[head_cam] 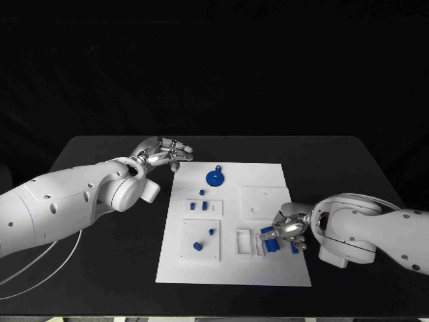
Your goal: Assemble the parts on the task board
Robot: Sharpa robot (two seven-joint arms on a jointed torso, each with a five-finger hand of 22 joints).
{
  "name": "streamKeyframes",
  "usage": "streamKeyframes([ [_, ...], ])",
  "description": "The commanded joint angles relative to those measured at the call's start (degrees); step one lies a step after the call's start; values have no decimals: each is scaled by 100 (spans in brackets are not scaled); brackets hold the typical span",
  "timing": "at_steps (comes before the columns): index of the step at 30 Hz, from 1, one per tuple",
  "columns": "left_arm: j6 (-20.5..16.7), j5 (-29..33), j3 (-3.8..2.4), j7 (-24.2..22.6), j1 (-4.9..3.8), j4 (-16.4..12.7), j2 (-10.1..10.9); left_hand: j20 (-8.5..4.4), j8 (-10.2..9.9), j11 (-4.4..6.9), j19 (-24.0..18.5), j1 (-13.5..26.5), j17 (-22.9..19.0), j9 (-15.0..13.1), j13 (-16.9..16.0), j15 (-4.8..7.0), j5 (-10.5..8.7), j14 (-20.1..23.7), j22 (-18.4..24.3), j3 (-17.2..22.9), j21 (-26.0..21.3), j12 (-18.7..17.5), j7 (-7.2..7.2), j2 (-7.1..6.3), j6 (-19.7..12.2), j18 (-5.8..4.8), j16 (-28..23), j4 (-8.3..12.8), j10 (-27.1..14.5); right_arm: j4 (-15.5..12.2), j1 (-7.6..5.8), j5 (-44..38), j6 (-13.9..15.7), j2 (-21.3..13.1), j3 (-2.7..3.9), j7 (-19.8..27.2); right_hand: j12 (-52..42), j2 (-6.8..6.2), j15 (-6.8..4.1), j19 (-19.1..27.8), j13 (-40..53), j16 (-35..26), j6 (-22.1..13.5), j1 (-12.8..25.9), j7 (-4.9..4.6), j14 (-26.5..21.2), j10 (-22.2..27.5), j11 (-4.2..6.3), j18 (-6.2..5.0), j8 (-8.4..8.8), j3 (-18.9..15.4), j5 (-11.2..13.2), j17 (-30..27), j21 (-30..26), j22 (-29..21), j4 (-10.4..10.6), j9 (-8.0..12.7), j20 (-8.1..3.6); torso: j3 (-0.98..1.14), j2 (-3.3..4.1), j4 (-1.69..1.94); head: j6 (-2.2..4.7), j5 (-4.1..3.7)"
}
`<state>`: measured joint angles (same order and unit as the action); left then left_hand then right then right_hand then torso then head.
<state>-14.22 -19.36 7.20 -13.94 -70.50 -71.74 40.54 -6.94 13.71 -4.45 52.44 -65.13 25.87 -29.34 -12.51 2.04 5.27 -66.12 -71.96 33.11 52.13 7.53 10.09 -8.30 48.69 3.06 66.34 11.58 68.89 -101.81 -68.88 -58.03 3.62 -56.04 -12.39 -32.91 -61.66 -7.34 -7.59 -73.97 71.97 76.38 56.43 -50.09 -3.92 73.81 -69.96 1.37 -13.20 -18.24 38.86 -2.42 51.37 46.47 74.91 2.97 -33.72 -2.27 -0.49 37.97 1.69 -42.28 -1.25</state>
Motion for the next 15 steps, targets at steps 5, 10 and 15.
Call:
streamKeyframes([
  [5,33,34,-2,-28,4,3,-9,-55,22,-13,-6,37,7,6,8,-13,10,-38,-6,-20,-19,14,8,24,-20,253,-36,-20,-31,-120,-213,479,61,-58,5,37,34,36,-38,-1,-23,-35,309,208,-54,24,-18,56,-180,35,464,-41,20,60,108,-359,61,45,-6,-1,-4,4,17],
  [10,36,34,-1,-21,3,1,-16,-55,23,-13,-5,37,8,6,8,-13,10,-38,-7,-20,-20,14,7,25,-20,253,-36,-21,-31,-110,-263,932,-49,45,6,-2,48,26,-40,1,-36,-40,336,338,-52,27,-12,58,-180,54,504,-40,30,78,107,-390,87,44,-8,-2,6,0,23],
  [15,41,34,0,-13,3,-6,-10,-55,24,-13,-5,39,9,6,8,-14,10,-38,-7,-21,-20,14,7,24,-20,253,-37,-22,-32,4,-263,975,-140,257,3,-51,69,22,-42,10,-53,-48,353,486,-51,28,-1,59,-180,72,521,-40,40,93,106,-416,111,41,-9,6,3,-13,55],
])
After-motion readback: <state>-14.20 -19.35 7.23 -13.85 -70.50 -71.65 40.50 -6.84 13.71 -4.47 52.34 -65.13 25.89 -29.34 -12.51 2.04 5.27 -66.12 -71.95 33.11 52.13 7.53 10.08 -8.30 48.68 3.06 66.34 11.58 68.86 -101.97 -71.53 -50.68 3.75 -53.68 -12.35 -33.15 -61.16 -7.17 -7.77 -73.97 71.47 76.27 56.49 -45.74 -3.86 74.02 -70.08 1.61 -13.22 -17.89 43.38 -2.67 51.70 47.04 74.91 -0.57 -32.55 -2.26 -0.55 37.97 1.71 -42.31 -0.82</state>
